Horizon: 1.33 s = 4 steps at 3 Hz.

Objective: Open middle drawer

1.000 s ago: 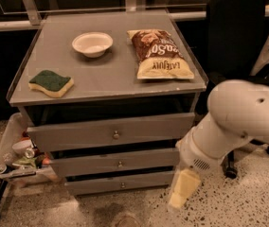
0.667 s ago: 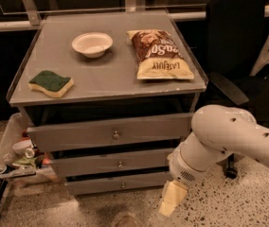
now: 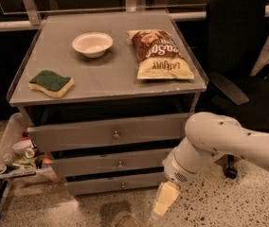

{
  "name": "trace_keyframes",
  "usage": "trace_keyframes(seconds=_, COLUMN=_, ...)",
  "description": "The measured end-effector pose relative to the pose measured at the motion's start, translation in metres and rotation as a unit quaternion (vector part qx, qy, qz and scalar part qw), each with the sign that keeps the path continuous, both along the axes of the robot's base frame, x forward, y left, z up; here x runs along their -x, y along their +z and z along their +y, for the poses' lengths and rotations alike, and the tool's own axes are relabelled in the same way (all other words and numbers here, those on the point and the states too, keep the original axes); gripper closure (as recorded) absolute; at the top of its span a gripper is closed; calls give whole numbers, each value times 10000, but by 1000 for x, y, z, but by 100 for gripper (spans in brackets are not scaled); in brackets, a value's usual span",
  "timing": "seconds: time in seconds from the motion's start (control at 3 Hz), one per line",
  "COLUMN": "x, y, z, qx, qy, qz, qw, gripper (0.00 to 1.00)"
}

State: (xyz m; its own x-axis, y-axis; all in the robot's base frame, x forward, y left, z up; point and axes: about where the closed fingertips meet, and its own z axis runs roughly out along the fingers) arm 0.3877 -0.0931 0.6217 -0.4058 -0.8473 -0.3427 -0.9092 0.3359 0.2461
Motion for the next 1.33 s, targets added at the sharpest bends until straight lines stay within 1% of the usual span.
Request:
trace_keyframes(seconds=0.33, x=-16, y=-18, z=6, qx=-68, qy=-129, qz=-159, qw=9998, gripper=0)
trace_keyframes(seconds=0.67, x=-51, y=-46, z=12, qx=-60, qy=-361, qz=-557, qw=9978, gripper=0)
trace_keyframes(seconds=1.0, x=-88, y=-69, z=11, qx=-35, qy=-563, qz=-882, qw=9945, gripper=0)
trace_keyframes(seconds=1.33, x=-110, y=-93, z=9, qx=-65, qy=-733, qz=-1029, qw=9920, gripper=0)
